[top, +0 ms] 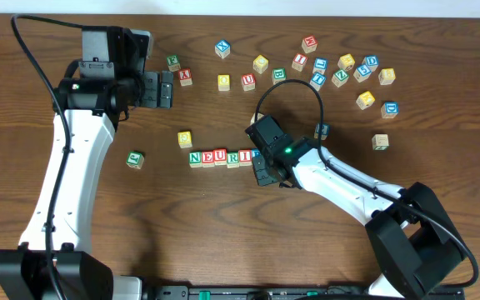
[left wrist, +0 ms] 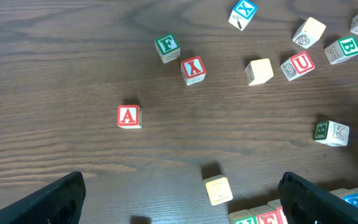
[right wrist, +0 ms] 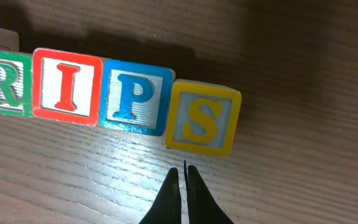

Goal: Spell out NEURIPS

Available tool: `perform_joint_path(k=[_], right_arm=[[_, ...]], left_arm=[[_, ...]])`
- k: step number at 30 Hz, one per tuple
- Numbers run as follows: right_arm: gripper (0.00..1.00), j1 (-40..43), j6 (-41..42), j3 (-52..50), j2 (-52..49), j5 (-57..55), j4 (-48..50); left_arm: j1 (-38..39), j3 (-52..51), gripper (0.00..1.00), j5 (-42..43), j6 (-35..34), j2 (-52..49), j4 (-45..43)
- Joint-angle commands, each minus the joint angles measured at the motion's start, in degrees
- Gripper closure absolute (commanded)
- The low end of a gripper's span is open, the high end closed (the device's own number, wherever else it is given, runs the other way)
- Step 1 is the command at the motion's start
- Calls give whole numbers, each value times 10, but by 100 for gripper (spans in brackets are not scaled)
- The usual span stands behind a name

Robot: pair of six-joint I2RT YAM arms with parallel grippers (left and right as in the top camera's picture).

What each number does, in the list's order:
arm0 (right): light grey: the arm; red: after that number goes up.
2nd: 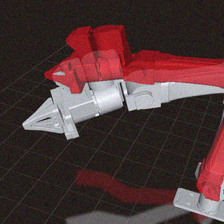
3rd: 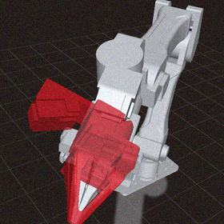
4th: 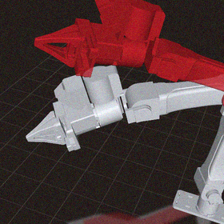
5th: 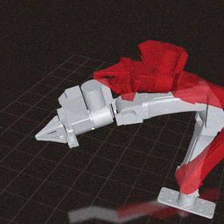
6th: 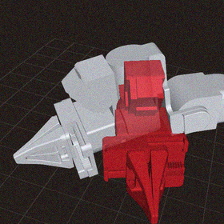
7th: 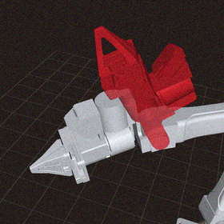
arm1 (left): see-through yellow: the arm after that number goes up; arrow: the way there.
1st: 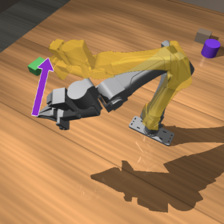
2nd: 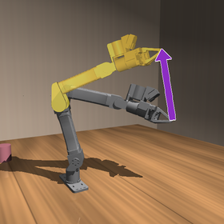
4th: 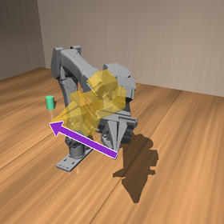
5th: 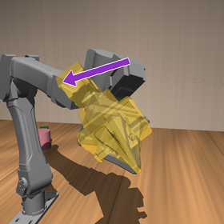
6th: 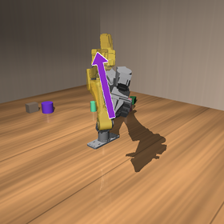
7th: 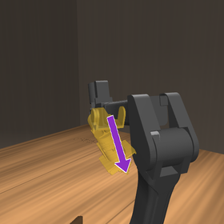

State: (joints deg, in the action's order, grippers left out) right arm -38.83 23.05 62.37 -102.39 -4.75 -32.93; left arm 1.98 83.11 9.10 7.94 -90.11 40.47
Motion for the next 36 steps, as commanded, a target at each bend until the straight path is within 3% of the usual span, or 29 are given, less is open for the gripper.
perform_joint_path(k=[1, 36], right_arm=[[99, -3, 7, -4, -9, -12, 5], [99, -3, 7, -12, -19, -26, 25]], left_arm=[[-2, 14, 3, 3, 6, 2, 0], [-2, 14, 2, 3, 6, 2, 0]])
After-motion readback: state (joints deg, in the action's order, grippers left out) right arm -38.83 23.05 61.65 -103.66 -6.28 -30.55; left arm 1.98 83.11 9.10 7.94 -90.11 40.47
